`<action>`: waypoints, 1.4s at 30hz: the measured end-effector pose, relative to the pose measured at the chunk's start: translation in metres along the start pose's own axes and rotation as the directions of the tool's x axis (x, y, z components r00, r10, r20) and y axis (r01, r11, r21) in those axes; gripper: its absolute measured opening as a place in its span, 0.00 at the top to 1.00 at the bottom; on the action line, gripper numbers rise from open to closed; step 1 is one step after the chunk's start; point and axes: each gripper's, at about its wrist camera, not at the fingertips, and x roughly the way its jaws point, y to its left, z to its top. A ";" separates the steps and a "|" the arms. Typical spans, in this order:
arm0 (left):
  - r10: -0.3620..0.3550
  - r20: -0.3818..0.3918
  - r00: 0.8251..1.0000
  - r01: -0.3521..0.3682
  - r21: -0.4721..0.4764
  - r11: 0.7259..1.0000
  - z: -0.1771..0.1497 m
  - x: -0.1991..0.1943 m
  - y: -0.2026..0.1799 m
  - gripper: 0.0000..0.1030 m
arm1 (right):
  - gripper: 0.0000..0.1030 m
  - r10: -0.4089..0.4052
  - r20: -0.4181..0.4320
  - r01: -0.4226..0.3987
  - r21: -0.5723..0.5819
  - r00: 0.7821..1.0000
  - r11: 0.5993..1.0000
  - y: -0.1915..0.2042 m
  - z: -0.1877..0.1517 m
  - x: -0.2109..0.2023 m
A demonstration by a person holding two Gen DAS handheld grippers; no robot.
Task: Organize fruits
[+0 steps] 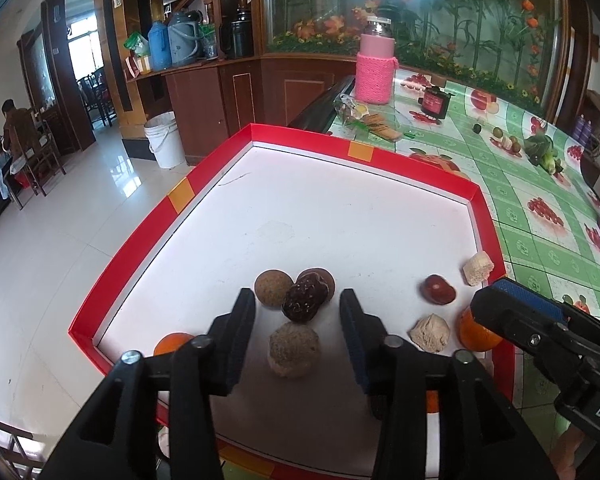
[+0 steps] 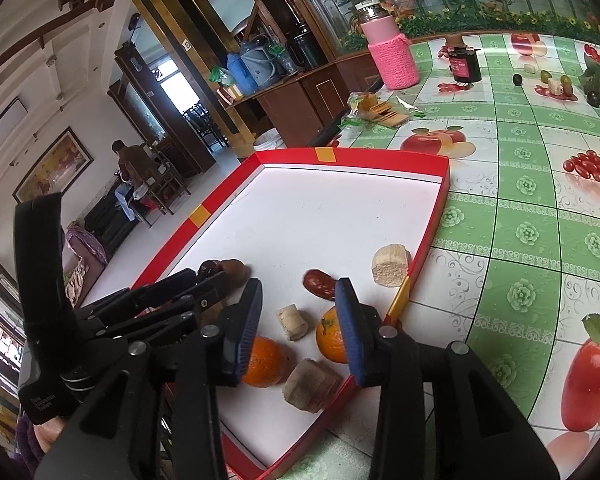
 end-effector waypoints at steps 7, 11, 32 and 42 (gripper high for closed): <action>0.024 0.028 0.999 -0.024 -0.013 1.000 0.000 -0.005 0.000 0.31 | 0.50 -0.008 0.015 0.008 0.002 1.000 1.000 -0.002 0.000 -0.006; 0.052 0.050 0.997 -0.051 -0.016 0.999 0.001 -0.009 0.000 0.22 | 0.44 -0.019 0.038 0.019 0.005 0.999 1.000 -0.006 0.001 -0.013; 0.237 0.262 0.935 -0.238 -0.031 0.971 0.009 -0.070 0.000 0.01 | 0.17 -0.113 0.280 0.133 -0.052 0.953 0.990 -0.007 0.001 -0.065; 0.222 0.268 0.937 -0.213 -0.062 0.975 0.011 -0.092 0.019 0.00 | 0.16 -0.122 0.281 0.149 -0.079 0.952 0.986 0.013 -0.002 -0.068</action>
